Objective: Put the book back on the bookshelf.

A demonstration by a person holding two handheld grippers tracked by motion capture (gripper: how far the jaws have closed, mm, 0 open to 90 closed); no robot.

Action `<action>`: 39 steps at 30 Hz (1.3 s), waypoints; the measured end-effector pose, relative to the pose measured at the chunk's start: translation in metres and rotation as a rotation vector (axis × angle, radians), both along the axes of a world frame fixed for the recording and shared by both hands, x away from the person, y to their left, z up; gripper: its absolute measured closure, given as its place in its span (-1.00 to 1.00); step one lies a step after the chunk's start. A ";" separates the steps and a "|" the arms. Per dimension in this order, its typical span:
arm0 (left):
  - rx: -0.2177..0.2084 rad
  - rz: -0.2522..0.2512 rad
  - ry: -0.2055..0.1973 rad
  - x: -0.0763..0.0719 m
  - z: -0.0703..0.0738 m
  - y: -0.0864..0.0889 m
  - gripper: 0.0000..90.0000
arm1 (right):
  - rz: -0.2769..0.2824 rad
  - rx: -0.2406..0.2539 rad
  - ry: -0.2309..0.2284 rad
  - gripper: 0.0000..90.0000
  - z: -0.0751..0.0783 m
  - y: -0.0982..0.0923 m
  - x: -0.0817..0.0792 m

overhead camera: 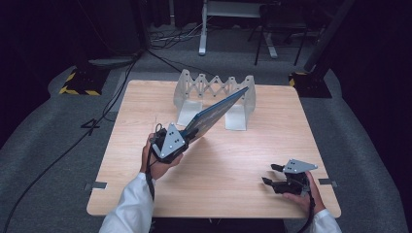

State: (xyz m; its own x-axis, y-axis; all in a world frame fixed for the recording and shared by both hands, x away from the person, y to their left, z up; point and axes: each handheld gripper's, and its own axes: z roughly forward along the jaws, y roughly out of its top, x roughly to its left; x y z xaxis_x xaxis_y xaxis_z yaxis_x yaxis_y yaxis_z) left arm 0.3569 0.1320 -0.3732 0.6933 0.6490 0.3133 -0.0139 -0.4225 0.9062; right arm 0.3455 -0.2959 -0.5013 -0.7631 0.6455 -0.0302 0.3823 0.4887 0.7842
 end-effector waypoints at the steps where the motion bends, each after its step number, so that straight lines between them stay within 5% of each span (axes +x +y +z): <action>1: -0.003 0.012 0.000 0.002 0.001 0.002 0.85 | 0.001 0.000 0.001 -0.25 0.000 0.000 0.000; 13: -0.045 0.133 -0.003 0.030 -0.002 0.021 0.84 | 0.011 -0.010 0.006 -0.24 -0.001 0.001 0.000; 23: -0.101 0.160 0.013 0.052 -0.011 0.020 0.84 | 0.020 -0.022 0.005 -0.23 -0.001 0.002 0.000; 27: -0.158 0.192 0.035 0.056 -0.017 0.026 0.84 | 0.025 -0.025 0.009 -0.23 -0.001 0.002 0.000; 33: -0.166 0.242 0.066 0.061 -0.032 0.027 0.84 | 0.028 -0.035 0.013 -0.24 -0.002 0.003 0.000; 39: -0.239 0.290 0.114 0.070 -0.043 0.029 0.84 | 0.025 -0.042 0.011 -0.24 -0.002 0.004 0.000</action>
